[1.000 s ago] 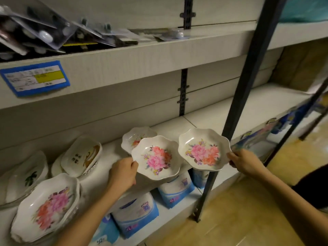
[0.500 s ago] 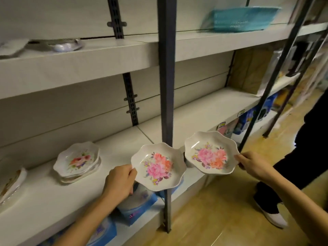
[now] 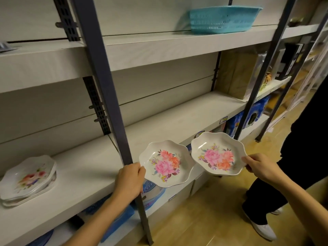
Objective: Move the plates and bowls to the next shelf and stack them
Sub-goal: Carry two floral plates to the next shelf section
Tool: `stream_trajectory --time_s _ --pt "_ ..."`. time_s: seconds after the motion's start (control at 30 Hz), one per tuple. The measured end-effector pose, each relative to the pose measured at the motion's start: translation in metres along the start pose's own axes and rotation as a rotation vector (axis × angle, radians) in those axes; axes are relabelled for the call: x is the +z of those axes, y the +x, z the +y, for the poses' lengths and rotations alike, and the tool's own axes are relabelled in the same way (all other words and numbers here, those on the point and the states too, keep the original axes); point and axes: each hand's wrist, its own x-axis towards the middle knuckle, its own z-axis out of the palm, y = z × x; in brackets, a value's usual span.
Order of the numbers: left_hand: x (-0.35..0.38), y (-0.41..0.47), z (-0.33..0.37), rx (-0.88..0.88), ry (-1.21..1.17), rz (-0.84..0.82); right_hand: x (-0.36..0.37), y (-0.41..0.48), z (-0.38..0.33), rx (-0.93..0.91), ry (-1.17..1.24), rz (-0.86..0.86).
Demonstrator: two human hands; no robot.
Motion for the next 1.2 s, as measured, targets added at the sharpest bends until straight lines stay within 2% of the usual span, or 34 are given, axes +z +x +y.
stream_trajectory --time_s 0.23,0.57,0.87,1.2 --pt "0.029 0.063 0.023 -0.059 -0.066 0.002 -0.019 0.073 0.002 0.041 0.054 -0.03" --pt "0.054 0.143 0.038 -0.15 -0.151 0.078 -0.025 0.186 -0.041 -0.111 0.029 -0.112" --pt "0.071 0.193 0.032 -0.392 -0.156 0.147 0.001 0.287 -0.073 -0.296 -0.08 -0.223" --pt "0.108 0.252 0.018 -0.715 -0.321 0.283 0.042 0.373 -0.107 -0.511 -0.2 -0.352"
